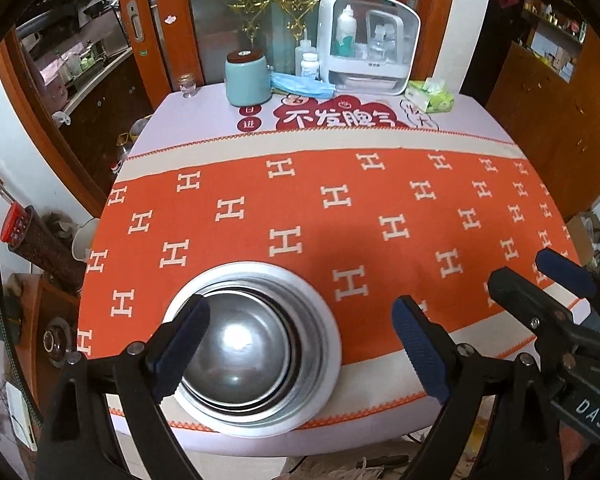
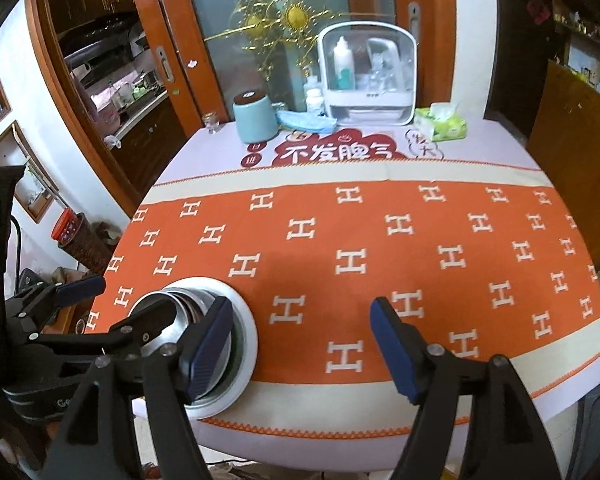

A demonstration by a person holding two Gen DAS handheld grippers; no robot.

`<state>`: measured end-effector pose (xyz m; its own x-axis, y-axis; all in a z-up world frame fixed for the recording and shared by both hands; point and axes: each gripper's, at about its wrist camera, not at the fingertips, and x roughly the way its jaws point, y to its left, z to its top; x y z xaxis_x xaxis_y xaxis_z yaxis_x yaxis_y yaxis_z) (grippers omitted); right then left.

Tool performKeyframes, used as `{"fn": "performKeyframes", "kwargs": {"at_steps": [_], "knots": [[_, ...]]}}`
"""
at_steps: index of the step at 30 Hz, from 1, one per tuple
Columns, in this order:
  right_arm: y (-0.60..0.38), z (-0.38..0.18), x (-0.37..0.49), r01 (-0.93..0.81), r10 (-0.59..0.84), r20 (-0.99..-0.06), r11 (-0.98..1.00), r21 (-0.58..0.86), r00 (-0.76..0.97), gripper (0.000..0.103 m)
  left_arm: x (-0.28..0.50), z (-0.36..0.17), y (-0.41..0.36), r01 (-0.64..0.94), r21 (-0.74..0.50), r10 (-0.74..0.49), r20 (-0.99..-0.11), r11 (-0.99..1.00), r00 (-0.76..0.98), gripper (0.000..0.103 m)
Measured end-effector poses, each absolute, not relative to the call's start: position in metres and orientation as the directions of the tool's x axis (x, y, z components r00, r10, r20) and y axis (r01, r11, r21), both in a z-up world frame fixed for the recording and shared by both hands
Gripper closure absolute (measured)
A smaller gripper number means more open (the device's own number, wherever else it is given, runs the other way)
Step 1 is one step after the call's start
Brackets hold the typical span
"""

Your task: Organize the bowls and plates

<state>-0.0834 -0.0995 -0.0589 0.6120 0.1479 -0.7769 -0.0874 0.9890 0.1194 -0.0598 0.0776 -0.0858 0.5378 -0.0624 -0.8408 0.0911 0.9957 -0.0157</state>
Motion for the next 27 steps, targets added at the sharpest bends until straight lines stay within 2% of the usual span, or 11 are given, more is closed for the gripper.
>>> {"fn": "performKeyframes", "kwargs": {"at_steps": [15, 27], "knots": [[-0.130, -0.046, -0.090, -0.101, 0.130, -0.761, 0.991, 0.085, 0.635, 0.031, -0.072, -0.067, 0.047, 0.025, 0.006, -0.010, -0.798, 1.000, 0.603, 0.011], [-0.143, -0.043, -0.090, -0.114, 0.142, -0.752, 0.989, 0.090, 0.643, 0.031, -0.072, -0.067, 0.030, 0.012, -0.001, -0.008, -0.799, 1.000, 0.601, 0.011]]}}
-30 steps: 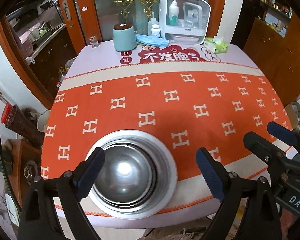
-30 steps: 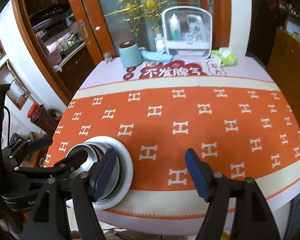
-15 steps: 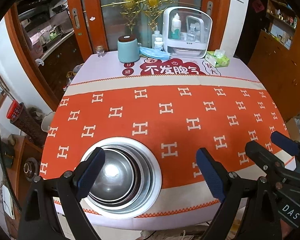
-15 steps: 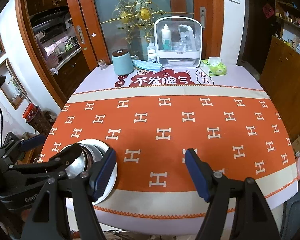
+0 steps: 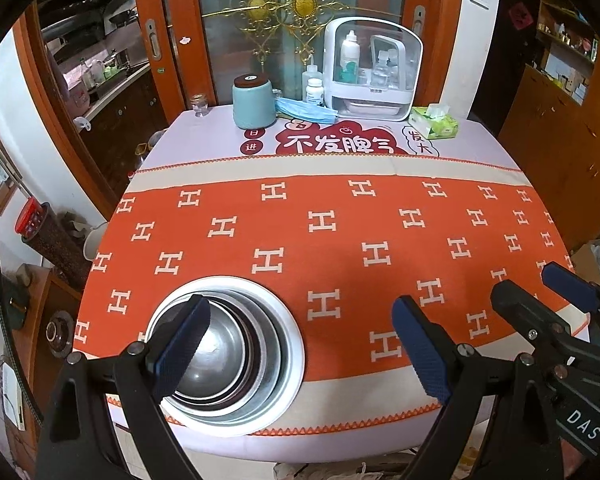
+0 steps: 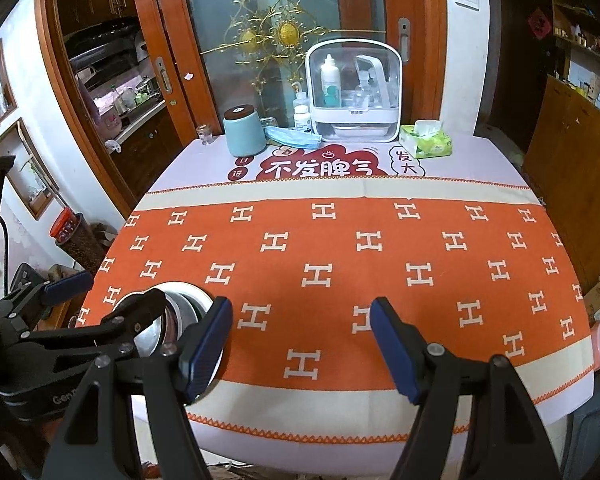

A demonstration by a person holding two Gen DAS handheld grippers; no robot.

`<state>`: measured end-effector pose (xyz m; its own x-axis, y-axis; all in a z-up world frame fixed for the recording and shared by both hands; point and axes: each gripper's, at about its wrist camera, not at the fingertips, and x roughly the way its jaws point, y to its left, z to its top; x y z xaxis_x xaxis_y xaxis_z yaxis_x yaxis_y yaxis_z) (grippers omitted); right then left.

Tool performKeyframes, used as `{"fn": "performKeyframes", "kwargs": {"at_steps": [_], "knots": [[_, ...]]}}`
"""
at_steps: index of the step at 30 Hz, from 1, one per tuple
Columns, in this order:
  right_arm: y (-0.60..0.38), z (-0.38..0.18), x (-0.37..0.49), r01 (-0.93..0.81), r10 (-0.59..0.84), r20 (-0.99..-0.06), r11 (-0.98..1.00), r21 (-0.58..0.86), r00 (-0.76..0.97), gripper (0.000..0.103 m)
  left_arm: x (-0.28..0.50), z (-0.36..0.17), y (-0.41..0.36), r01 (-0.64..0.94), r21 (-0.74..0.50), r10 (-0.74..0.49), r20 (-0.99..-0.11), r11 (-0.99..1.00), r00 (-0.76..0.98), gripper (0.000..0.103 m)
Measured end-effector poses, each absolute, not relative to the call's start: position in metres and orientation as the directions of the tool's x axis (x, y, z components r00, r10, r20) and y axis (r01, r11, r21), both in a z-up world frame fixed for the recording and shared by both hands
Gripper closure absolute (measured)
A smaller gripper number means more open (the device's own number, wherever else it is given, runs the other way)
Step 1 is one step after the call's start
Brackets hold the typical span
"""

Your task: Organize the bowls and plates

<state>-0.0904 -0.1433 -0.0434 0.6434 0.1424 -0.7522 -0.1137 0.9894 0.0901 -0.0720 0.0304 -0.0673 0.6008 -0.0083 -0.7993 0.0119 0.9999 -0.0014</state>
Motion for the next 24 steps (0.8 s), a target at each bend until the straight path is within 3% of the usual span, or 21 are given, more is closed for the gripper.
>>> {"fn": "performKeyframes", "kwargs": {"at_steps": [24], "knots": [[-0.1506, -0.0411, -0.0925, -0.112, 0.148, -0.746, 0.989, 0.098, 0.649, 0.031, -0.0741, -0.0693, 0.0193, 0.018, -0.006, -0.016, -0.810, 1.000, 0.586, 0.011]]}}
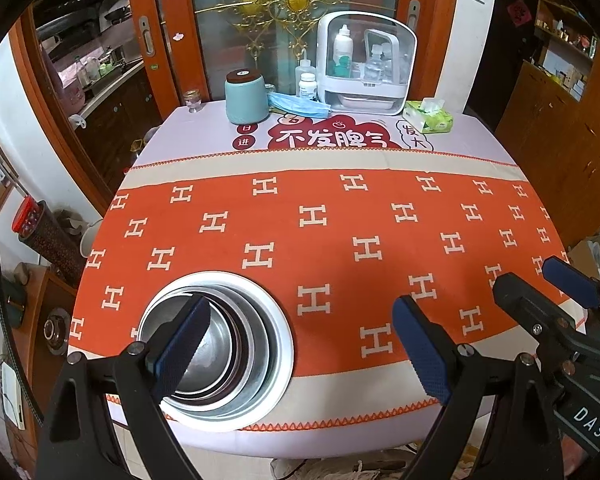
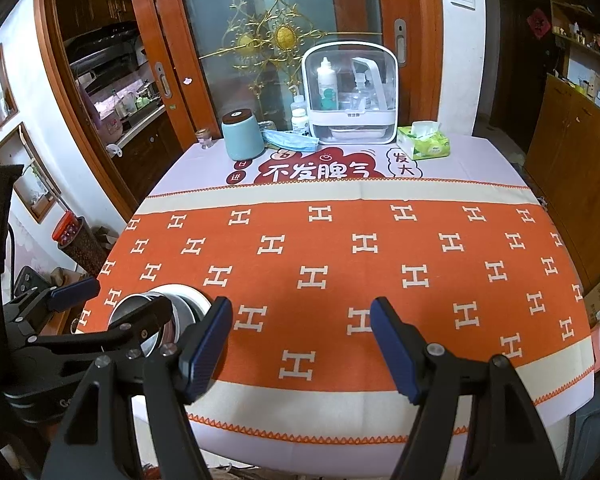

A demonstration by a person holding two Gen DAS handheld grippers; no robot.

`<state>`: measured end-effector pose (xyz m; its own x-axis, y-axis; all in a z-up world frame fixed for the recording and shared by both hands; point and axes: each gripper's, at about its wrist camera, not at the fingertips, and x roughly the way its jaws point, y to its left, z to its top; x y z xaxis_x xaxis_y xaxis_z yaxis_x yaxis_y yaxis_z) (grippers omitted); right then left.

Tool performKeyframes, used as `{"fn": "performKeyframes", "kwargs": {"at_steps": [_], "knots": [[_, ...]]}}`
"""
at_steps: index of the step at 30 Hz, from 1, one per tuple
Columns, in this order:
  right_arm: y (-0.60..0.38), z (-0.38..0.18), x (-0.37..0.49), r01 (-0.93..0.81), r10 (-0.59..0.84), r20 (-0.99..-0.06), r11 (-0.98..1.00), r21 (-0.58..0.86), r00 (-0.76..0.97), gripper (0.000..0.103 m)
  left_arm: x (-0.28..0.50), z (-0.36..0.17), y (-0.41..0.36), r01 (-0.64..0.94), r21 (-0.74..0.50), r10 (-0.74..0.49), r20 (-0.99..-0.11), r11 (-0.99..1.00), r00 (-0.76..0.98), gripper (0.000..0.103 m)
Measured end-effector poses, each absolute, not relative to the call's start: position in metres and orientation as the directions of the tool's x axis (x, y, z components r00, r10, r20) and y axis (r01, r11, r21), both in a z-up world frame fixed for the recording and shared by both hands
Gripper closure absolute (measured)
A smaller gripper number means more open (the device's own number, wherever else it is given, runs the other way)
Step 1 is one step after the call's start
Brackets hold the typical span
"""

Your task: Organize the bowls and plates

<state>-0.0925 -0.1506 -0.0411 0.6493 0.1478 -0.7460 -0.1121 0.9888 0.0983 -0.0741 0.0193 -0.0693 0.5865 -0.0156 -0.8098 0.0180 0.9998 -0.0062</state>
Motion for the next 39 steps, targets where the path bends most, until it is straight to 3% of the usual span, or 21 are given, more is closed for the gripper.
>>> {"fn": "performKeyframes", "kwargs": {"at_steps": [39], "knots": [[-0.1495, -0.0429, -0.0970, -0.108, 0.156, -0.749, 0.988, 0.113, 0.643, 0.031, -0.0778, -0.0708, 0.0193, 0.020, -0.008, -0.019, -0.814, 1.000, 0.581, 0.011]]}}
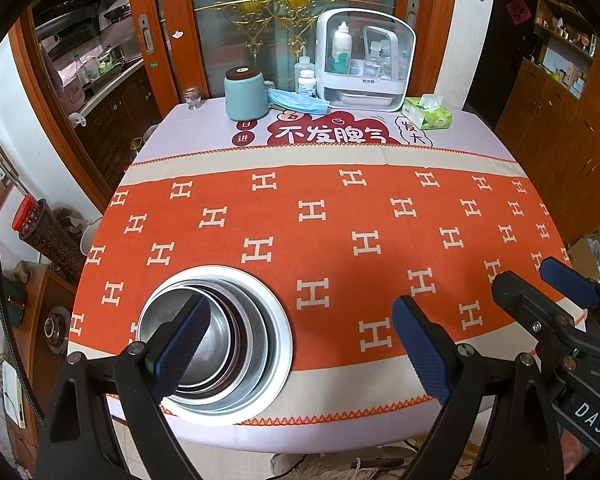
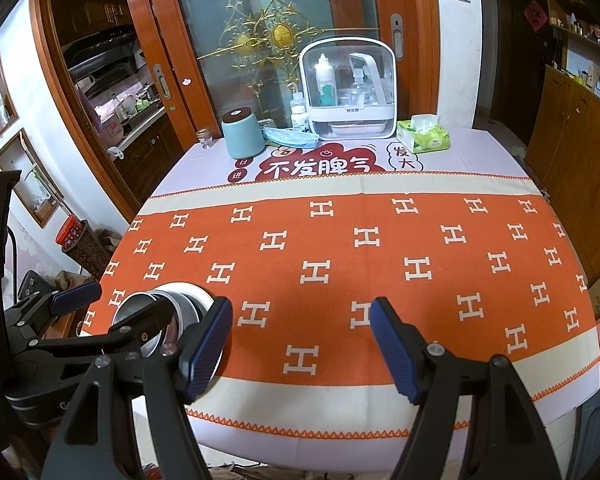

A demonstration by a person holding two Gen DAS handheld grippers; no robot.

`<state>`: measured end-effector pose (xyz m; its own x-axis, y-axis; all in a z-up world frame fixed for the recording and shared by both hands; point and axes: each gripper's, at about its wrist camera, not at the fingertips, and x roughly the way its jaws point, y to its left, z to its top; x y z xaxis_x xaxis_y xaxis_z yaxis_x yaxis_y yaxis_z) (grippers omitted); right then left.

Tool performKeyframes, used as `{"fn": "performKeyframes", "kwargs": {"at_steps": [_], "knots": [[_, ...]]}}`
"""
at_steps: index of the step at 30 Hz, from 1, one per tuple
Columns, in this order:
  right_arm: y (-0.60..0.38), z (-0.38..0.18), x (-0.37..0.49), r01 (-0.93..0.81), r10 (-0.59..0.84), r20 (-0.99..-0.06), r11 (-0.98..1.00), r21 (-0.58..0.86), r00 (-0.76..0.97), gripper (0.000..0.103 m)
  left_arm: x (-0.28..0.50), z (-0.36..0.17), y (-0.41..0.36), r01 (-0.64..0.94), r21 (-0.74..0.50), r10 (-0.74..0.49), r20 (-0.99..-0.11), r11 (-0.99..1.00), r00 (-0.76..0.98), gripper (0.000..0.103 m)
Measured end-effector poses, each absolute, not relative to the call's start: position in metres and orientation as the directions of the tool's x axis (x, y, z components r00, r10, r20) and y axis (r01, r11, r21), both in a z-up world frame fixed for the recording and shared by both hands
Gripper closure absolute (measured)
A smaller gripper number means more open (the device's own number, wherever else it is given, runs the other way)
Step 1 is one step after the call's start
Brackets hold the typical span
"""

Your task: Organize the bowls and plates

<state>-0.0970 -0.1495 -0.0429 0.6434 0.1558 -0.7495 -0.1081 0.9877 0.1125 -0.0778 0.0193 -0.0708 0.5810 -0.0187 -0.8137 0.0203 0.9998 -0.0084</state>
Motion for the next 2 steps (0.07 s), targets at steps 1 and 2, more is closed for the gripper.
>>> {"fn": "performKeyframes", "kwargs": {"at_steps": [1, 2], "knots": [[-0.1506, -0.0431, -0.0964, -0.108, 0.155, -0.750, 0.988, 0.112, 0.642, 0.031, -0.0778, -0.0708, 0.0194, 0.020, -0.008, -0.019, -0.814, 1.000, 0.580, 0.011], [-0.1508, -0.0431, -0.0965, -0.108, 0.156, -0.751, 0.988, 0.113, 0.642, 0.031, -0.0777, -0.0708, 0.0194, 0.021, -0.009, -0.019, -0.814, 1.000, 0.580, 0.011]]}}
